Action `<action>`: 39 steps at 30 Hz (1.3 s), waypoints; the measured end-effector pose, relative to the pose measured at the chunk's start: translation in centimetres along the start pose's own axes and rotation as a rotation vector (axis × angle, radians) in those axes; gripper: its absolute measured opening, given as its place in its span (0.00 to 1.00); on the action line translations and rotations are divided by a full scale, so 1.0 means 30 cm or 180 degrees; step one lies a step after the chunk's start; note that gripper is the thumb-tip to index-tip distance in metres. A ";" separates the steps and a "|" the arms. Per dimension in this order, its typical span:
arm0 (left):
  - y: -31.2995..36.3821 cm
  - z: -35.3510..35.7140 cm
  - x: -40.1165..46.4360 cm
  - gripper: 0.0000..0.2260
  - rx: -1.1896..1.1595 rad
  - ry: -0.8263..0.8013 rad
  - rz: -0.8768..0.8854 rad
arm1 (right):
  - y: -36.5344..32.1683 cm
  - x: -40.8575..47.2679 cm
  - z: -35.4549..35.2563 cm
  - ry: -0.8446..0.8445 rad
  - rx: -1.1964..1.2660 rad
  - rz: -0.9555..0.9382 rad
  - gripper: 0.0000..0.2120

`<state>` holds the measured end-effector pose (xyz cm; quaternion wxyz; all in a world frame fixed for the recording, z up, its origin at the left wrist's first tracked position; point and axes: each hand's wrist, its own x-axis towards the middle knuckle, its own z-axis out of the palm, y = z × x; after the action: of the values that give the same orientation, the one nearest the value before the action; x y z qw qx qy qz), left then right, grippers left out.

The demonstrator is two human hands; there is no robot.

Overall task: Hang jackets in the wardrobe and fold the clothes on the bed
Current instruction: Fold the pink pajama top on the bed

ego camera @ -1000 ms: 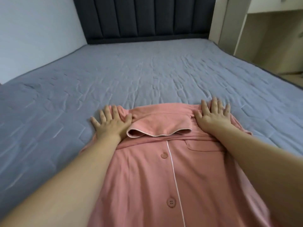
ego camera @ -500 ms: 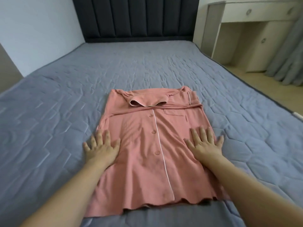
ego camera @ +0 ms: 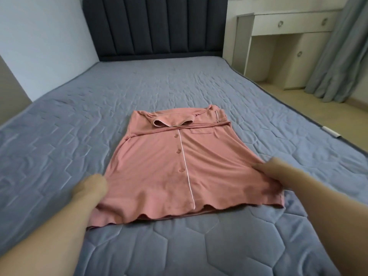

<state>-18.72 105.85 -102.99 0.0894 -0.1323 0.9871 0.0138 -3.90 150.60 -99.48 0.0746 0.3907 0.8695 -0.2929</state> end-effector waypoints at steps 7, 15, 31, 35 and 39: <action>0.021 -0.010 -0.055 0.24 -0.0018 -0.0295 0.0317 | -0.001 0.004 0.009 -0.1535 -0.0318 0.0619 0.12; 0.180 -0.074 -0.196 0.28 0.0945 0.0566 0.1384 | -0.095 -0.080 0.069 0.1085 -0.2078 -0.1102 0.19; 0.271 -0.021 -0.336 0.20 0.1589 -0.0200 0.2497 | -0.315 -0.315 0.269 -0.0995 -0.3304 -0.1916 0.38; 0.225 -0.060 -0.287 0.17 0.1872 -0.0207 0.1949 | -0.248 -0.247 0.146 -0.0602 -0.3788 -0.1854 0.17; 0.182 -0.153 -0.182 0.21 0.2175 -0.0452 0.1233 | -0.191 -0.109 0.019 -0.0330 -0.3727 -0.0994 0.19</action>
<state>-15.76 112.30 -97.47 0.1920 0.0950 0.9329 -0.2896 -5.87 145.19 -96.20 0.2755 0.1378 0.9284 0.2078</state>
